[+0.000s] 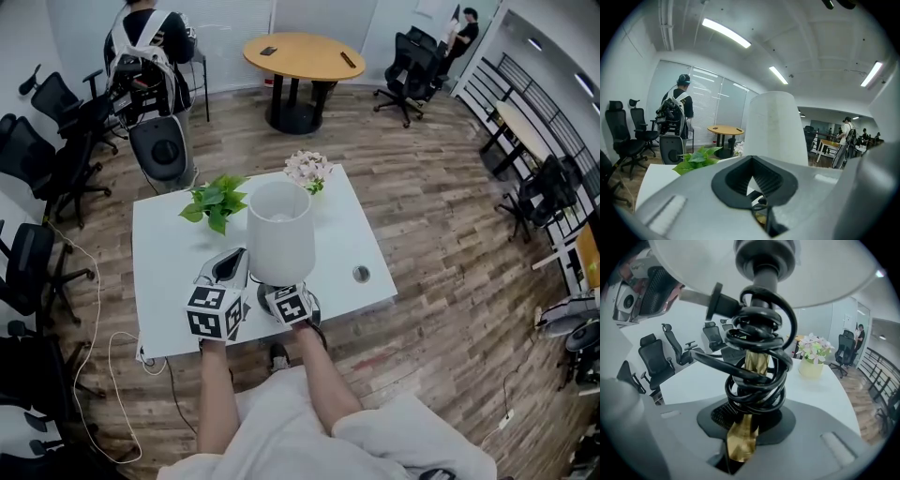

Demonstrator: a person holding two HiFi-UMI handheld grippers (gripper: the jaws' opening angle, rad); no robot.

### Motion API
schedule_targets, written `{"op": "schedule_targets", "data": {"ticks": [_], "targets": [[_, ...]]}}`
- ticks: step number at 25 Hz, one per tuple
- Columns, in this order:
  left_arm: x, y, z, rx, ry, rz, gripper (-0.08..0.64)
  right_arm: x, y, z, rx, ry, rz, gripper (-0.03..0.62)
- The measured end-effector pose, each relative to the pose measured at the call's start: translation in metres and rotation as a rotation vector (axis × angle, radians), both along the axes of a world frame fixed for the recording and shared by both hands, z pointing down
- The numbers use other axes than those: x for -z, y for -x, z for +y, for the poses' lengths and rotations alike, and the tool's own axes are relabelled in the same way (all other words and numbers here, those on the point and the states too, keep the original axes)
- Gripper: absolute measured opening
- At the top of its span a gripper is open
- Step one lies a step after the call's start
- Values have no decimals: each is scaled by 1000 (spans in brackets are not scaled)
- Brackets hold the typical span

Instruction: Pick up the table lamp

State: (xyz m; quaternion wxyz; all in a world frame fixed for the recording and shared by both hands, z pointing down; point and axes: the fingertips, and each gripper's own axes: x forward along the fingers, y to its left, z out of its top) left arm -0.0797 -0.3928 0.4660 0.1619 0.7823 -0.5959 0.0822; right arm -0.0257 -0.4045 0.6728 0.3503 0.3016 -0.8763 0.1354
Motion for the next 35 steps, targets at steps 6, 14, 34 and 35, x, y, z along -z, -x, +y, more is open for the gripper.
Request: {"op": "schedule_targets", "data": {"ticks": [6, 14, 34, 35], "targets": [[-1, -5, -25, 8, 5, -6, 0, 11, -12, -22, 5, -21, -22, 121], [-16, -13, -41, 5, 28, 13, 0, 1, -29, -33, 13, -15, -31, 118], [-69, 19, -6, -147, 156, 3, 0, 28, -28, -10, -271, -40, -78, 120], [-69, 24, -1, -158, 159, 0, 0, 26, -26, -3, -293, -29, -73, 120]]}}
